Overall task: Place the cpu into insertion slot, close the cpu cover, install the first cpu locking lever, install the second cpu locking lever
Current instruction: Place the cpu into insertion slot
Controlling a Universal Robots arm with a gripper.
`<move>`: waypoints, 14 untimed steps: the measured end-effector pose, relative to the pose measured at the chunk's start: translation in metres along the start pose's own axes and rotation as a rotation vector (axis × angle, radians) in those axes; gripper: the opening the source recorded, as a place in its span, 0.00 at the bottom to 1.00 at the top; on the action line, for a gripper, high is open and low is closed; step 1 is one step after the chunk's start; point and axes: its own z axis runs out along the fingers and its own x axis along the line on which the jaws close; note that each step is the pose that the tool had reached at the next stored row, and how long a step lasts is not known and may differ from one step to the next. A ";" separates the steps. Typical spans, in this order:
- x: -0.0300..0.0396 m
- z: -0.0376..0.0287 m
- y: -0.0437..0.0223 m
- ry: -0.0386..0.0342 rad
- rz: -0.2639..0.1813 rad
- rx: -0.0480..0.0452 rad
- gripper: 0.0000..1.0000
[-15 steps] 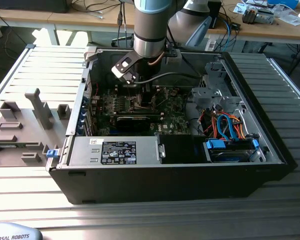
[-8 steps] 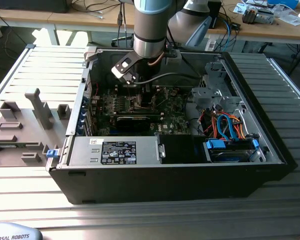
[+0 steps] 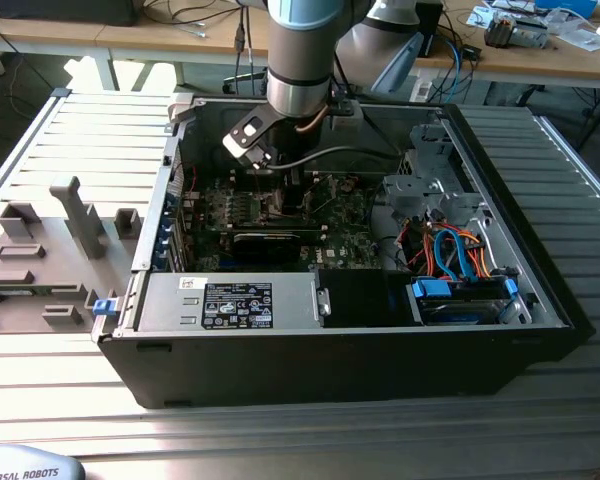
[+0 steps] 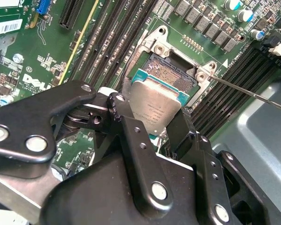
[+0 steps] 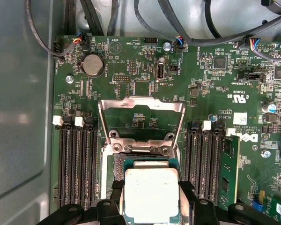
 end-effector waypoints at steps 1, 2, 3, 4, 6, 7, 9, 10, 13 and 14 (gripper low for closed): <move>0.0000 0.0002 0.0000 0.0000 0.000 0.0000 0.54; 0.0000 0.0004 0.0000 0.0000 0.000 0.0000 0.54; 0.0000 0.0006 -0.0001 0.0000 0.000 0.0000 0.54; 0.0000 0.0008 -0.0001 0.0000 0.000 0.0000 0.54; -0.0003 0.0141 -0.0016 -0.0001 0.000 0.0000 0.54; -0.0003 0.0141 -0.0016 0.0000 0.000 0.0000 0.54; -0.0001 0.0143 -0.0019 0.0002 0.000 -0.0002 0.54; 0.0000 0.0143 -0.0020 0.0002 0.000 -0.0002 0.54; 0.0006 0.0143 -0.0029 0.0000 0.000 0.0000 0.54; 0.0007 0.0143 -0.0031 0.0001 0.000 -0.0001 0.54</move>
